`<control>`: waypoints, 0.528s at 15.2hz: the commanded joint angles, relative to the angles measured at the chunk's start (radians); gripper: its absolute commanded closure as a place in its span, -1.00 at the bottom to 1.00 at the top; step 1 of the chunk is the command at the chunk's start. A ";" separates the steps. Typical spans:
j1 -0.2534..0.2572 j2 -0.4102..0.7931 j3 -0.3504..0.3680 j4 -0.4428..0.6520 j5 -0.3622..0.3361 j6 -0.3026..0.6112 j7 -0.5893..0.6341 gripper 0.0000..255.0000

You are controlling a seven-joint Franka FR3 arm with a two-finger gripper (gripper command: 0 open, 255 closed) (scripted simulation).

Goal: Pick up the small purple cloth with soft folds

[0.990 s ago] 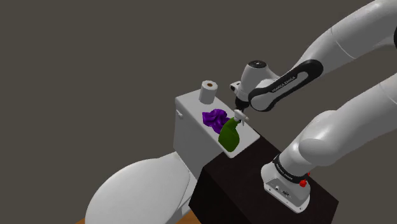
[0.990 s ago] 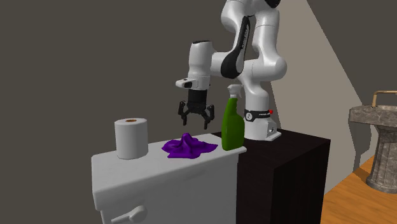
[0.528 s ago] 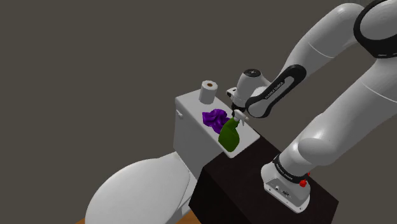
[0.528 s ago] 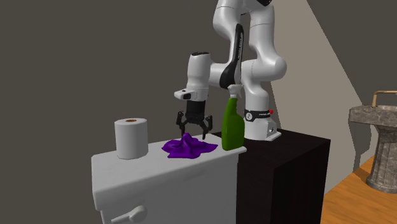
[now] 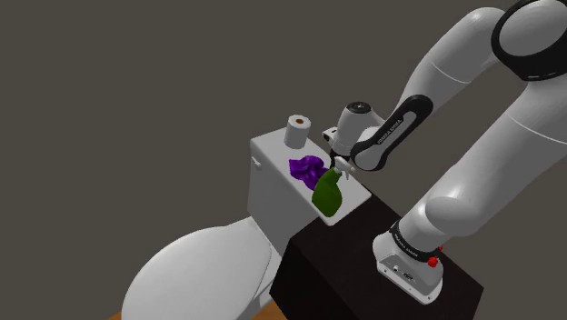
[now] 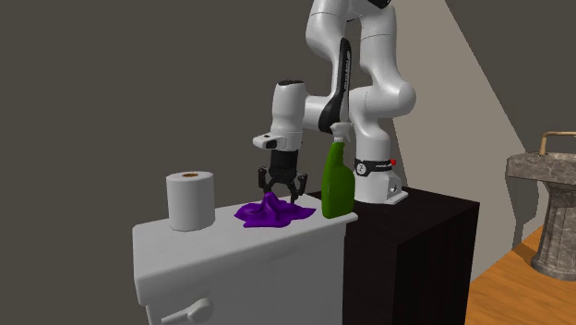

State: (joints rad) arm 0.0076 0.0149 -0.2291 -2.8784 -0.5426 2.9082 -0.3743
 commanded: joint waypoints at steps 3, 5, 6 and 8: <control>0.000 0.003 0.000 0.001 0.000 0.001 0.001 1.00; -0.001 0.002 -0.001 -0.001 -0.002 0.002 0.001 1.00; 0.001 -0.021 0.002 -0.005 0.017 -0.017 -0.015 1.00; 0.005 -0.067 0.005 -0.012 0.050 -0.055 -0.045 1.00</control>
State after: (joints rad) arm 0.0097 -0.0311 -0.2263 -2.8870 -0.5080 2.8708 -0.4072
